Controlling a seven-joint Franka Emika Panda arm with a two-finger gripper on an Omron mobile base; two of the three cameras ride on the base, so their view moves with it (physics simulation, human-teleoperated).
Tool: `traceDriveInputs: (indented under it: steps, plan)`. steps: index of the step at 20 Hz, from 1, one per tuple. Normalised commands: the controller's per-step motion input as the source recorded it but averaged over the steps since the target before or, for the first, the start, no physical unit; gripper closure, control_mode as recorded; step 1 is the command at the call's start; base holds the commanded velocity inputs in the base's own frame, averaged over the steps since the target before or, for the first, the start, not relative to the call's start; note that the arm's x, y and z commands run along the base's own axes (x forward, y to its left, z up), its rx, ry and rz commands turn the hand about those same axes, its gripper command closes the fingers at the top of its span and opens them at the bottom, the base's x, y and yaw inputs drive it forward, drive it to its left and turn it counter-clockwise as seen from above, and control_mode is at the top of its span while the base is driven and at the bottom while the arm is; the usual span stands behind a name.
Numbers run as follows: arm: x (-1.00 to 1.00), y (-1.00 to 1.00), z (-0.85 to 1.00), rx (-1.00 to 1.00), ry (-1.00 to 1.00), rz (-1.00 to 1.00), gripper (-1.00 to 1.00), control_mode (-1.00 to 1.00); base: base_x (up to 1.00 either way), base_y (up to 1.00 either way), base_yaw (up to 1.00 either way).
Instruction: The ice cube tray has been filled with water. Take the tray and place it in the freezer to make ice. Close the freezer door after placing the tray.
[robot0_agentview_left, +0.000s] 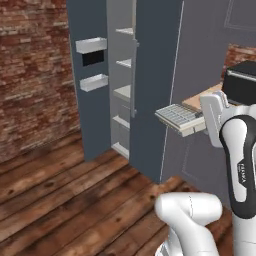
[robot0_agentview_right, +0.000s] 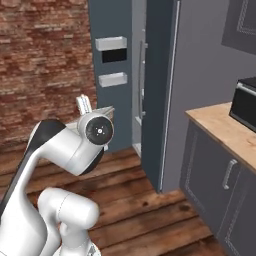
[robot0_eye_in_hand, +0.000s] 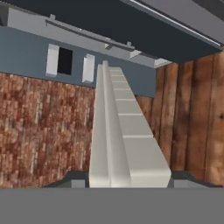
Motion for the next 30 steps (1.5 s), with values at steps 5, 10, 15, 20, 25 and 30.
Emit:
traceDriveInputs:
  steps: [5, 10, 15, 20, 25, 30]
  plan:
    - [0.0, 0.0, 0.0, 0.0, 0.0, 0.0, 1.0, 1.0, 0.92, 0.0, -0.29]
    - [0.0, 0.0, 0.0, 0.0, 0.0, 0.0, 1.0, 1.0, 0.89, 0.03, -0.27]
    - [0.0, 0.0, 0.0, 0.0, 0.0, 0.0, 1.0, 1.0, 0.72, 0.14, -0.25]
    - [0.0, 0.0, 0.0, 0.0, 0.0, 0.0, 1.0, 1.0, 0.47, 0.27, -0.23]
    - [0.0, 0.0, 0.0, 0.0, 0.0, 0.0, 1.0, 1.0, 0.34, 0.39, -0.22]
    - [0.0, 0.0, 0.0, 0.0, 0.0, 0.0, 1.0, 1.0, 0.36, 0.47, -0.2]
